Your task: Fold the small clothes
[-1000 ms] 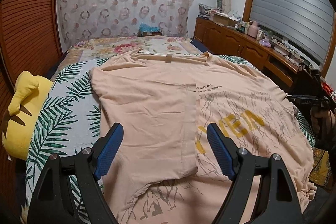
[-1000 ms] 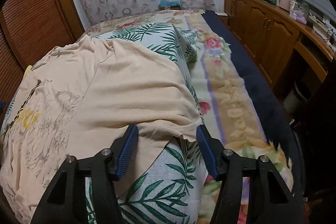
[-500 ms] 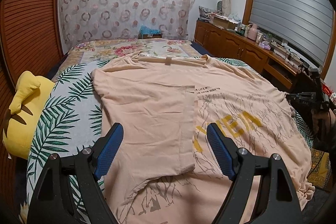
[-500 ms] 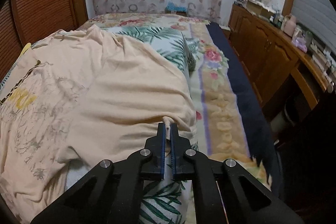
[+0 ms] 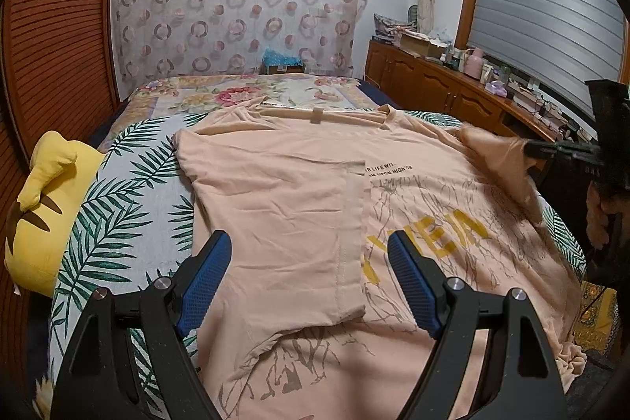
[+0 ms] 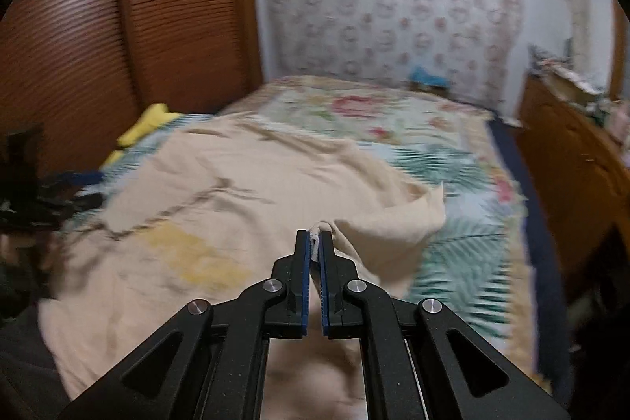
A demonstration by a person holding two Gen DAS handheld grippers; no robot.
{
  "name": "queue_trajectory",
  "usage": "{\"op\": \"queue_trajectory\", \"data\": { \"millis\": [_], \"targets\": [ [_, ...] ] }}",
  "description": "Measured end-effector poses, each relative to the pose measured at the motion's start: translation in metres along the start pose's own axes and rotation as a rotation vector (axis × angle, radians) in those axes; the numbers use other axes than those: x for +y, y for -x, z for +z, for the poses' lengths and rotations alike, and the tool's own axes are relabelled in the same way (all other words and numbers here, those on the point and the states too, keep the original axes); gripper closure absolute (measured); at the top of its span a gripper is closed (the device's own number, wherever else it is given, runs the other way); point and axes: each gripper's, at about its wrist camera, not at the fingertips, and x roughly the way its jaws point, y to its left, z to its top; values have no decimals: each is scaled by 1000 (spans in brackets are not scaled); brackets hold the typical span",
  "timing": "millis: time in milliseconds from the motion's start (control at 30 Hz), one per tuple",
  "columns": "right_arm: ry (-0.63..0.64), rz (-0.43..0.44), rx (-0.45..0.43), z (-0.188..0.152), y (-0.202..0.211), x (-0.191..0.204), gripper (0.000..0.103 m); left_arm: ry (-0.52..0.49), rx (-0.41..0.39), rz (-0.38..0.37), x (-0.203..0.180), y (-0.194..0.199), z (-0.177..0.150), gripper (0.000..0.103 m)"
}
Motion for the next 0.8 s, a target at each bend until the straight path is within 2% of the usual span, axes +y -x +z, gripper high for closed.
{"op": "queue_trajectory", "data": {
  "millis": [67,133,233,267,400,567,800],
  "targets": [
    [15,12,19,1,-10,11,96,0,-1,-1,-1,1,0,21],
    [34,-4,31,1,-16,16,87,0,-1,-1,0,0,0,21],
    [23,-42,30,3,-15,5,76,1,-2,-2,0,1,-1,21],
    [14,-60,26,3,-13,2,74,1,-2,-2,0,1,-1,21],
    [-42,-114,44,-1,-10,-20,74,0,-4,-7,-1,1,-1,21],
    [-89,-110,118,-7,-32,-32,74,-9,4,-16,-7,-2,-3,21],
    [-90,-5,252,-1,-78,-28,74,-23,36,-35,-14,-9,-10,21]
  ]
}}
